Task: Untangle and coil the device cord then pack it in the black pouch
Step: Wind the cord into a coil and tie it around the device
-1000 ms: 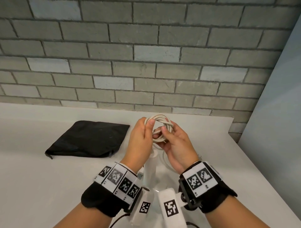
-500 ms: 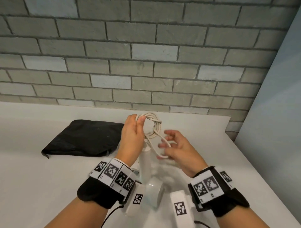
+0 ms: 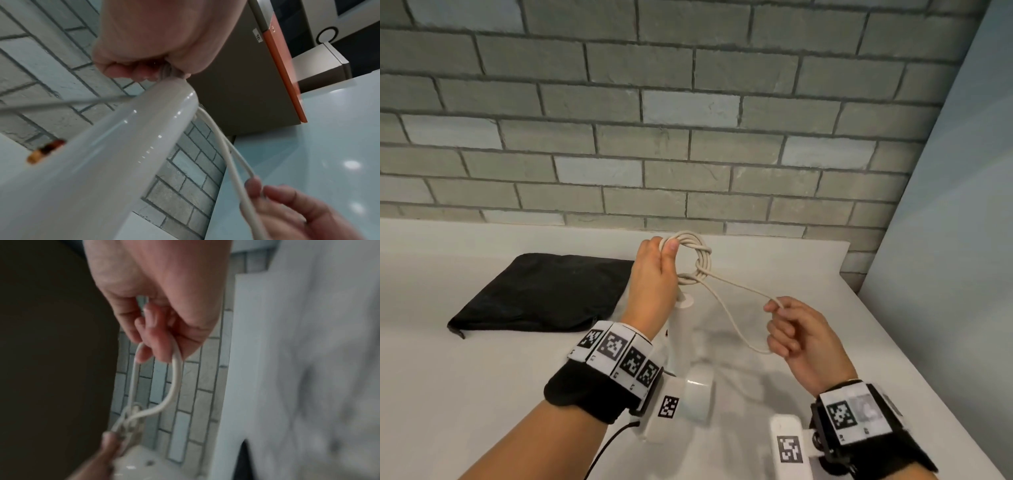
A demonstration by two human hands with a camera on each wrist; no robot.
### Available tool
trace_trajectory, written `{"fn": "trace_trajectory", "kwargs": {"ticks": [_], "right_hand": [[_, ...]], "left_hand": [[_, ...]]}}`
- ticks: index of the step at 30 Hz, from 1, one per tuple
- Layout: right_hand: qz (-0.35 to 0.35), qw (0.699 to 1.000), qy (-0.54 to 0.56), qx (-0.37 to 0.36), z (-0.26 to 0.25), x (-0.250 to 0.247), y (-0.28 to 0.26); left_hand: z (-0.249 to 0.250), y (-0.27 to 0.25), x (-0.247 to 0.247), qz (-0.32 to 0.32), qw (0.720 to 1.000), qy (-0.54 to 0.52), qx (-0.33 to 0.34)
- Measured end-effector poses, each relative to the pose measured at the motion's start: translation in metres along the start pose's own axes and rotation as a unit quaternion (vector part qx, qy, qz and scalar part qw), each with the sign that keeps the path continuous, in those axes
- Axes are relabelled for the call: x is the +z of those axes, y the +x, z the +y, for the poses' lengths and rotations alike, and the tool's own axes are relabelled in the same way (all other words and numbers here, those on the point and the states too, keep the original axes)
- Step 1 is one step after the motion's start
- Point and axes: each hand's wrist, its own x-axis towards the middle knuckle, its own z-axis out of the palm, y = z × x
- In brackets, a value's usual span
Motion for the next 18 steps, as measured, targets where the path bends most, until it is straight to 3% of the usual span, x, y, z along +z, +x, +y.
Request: {"fn": "trace_trajectory", "kwargs": {"ticks": [2, 5, 6, 10, 13, 18], "right_hand": [[0.021, 0.973, -0.226, -0.046, 0.005, -0.016, 0.004], [0.019, 0.874, -0.471, -0.116, 0.004, -0.030, 0.006], [0.028, 0.862, -0.491, -0.124, 0.002, -0.035, 0.007], [0.074, 0.859, -0.485, -0.147, -0.007, -0.045, 0.007], [0.106, 0.802, -0.562, -0.170, -0.006, -0.049, 0.009], [0.045, 0.723, -0.665, -0.181, 0.016, -0.044, 0.016]], "left_hand": [[0.000, 0.000, 0.000, -0.002, 1.000, 0.005, -0.005], [-0.001, 0.000, -0.001, -0.006, 1.000, 0.002, 0.000], [-0.001, 0.000, -0.001, -0.004, 1.000, 0.003, 0.004], [-0.006, 0.001, 0.003, -0.004, 1.000, 0.008, 0.001], [-0.005, 0.001, 0.002, -0.026, 1.000, -0.010, 0.011], [0.000, 0.001, 0.003, -0.068, 0.997, -0.020, 0.037]]}}
